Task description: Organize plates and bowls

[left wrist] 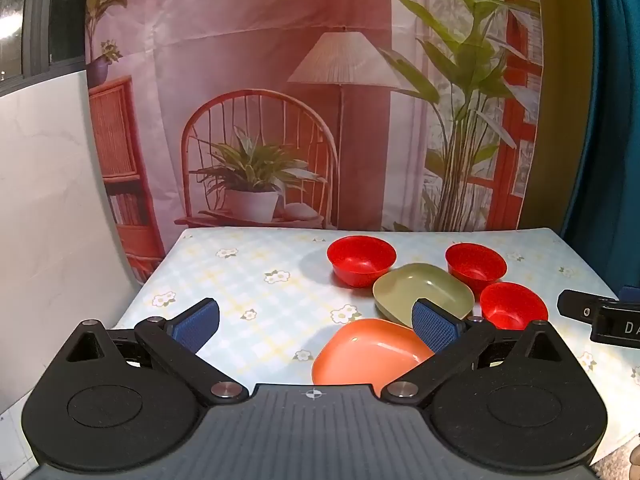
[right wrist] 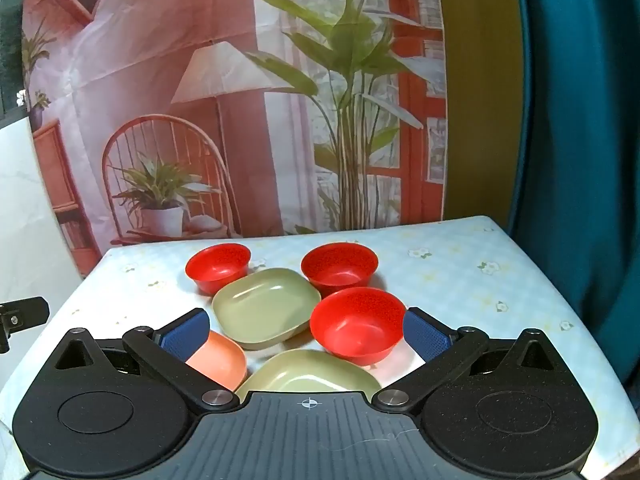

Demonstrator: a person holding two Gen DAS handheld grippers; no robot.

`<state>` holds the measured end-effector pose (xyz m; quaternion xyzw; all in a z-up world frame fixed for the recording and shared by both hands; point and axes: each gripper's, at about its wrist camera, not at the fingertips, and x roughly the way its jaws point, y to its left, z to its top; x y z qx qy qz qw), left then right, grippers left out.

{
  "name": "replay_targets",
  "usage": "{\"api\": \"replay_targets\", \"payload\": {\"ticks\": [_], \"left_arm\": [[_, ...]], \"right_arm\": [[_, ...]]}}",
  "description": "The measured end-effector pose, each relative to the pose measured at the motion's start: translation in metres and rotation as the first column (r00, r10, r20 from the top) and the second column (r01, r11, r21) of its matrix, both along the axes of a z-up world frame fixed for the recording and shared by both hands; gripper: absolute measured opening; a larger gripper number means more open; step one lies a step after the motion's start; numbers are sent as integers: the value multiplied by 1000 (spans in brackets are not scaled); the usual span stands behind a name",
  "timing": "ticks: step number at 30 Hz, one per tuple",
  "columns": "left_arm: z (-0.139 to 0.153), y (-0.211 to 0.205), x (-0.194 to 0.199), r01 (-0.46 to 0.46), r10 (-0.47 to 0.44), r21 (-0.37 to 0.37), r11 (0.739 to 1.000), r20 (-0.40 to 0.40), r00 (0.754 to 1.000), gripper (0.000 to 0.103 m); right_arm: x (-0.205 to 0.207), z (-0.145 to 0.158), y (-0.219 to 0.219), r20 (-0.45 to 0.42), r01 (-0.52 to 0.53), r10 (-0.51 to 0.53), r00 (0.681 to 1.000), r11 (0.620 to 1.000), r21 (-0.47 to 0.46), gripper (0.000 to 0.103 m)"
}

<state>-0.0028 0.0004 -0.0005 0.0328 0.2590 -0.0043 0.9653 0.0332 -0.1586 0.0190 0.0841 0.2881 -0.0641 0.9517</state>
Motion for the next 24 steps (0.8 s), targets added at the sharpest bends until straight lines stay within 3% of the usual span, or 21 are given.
{"api": "replay_targets", "payload": {"ticks": [24], "left_arm": [[1,1,-2,-6,6,20,1000,11,1000,103]], "right_arm": [[1,-3,0,-5,-5,5,1000,1000,3,103]]}}
